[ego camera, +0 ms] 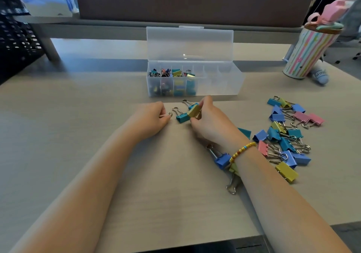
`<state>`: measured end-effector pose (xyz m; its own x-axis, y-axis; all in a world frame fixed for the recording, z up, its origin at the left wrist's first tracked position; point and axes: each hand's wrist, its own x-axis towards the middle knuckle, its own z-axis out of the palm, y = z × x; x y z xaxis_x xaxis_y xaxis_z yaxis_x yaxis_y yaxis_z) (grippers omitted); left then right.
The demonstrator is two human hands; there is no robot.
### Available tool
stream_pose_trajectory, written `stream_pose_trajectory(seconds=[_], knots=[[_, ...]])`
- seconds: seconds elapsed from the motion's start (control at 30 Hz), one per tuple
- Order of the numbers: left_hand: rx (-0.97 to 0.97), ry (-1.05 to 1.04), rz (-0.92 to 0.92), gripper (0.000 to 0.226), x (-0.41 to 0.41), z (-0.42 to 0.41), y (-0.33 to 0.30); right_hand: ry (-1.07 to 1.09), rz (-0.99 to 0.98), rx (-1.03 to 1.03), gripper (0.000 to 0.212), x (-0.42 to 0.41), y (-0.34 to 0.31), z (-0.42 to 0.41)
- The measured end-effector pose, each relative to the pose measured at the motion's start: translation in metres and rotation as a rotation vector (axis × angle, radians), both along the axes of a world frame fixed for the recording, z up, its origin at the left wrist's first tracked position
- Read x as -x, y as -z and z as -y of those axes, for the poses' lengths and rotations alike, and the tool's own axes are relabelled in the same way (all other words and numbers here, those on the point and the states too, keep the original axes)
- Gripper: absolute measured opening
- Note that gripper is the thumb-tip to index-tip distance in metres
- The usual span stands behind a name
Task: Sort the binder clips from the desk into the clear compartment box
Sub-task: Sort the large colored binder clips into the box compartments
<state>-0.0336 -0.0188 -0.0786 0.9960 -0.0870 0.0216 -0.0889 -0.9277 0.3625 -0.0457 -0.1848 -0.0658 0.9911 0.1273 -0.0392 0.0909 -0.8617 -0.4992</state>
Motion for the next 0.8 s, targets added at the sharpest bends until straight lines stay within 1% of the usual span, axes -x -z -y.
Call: stream_pose_trajectory(seconds=[0.1, 0.17, 0.23, 0.3, 0.33, 0.4, 0.43, 0.5, 0.53, 0.6, 0.63, 0.77, 0.8], knots=[[0.38, -0.015, 0.001, 0.011, 0.003, 0.008, 0.0, 0.01, -0.01, -0.086, 0.035, -0.004, 0.001, 0.002], [0.6, -0.032, -0.021, 0.008, 0.003, 0.012, -0.002, -0.007, -0.007, -0.139, 0.044, -0.005, -0.001, 0.005], [0.662, -0.034, 0.017, 0.009, 0.001, 0.013, -0.002, -0.02, -0.022, -0.192, 0.044, -0.005, -0.004, 0.007], [0.677, -0.038, 0.079, 0.009, -0.002, 0.012, -0.002, -0.018, -0.049, -0.233, 0.034, -0.006, -0.006, 0.01], [0.69, -0.047, 0.096, 0.009, -0.003, 0.012, -0.002, -0.019, -0.057, -0.223, 0.029, -0.007, -0.005, 0.011], [0.709, -0.07, 0.119, 0.004, -0.003, 0.011, 0.001, -0.026, -0.056, -0.15, 0.023, -0.007, -0.003, 0.011], [0.689, -0.076, 0.143, 0.002, -0.004, 0.011, 0.002, -0.025, -0.044, -0.116, 0.022, -0.007, -0.001, 0.011], [0.599, -0.089, 0.195, 0.007, -0.003, 0.009, 0.006, -0.013, -0.012, -0.088, 0.023, -0.007, 0.0, 0.01], [0.571, -0.106, 0.21, 0.009, -0.003, 0.009, 0.007, -0.006, 0.007, -0.085, 0.027, -0.007, 0.0, 0.01], [0.577, -0.134, 0.218, 0.011, -0.002, 0.009, 0.007, 0.015, 0.033, -0.105, 0.033, -0.008, -0.002, 0.01], [0.555, -0.149, 0.201, 0.013, -0.001, 0.009, 0.006, 0.025, 0.034, -0.128, 0.031, -0.009, -0.002, 0.01], [0.294, -0.18, 0.204, 0.017, -0.005, 0.008, 0.004, 0.032, 0.021, -0.142, 0.024, -0.01, -0.001, 0.01], [0.269, -0.179, 0.212, 0.018, -0.006, 0.008, 0.004, 0.029, 0.018, -0.141, 0.024, -0.01, 0.0, 0.01]])
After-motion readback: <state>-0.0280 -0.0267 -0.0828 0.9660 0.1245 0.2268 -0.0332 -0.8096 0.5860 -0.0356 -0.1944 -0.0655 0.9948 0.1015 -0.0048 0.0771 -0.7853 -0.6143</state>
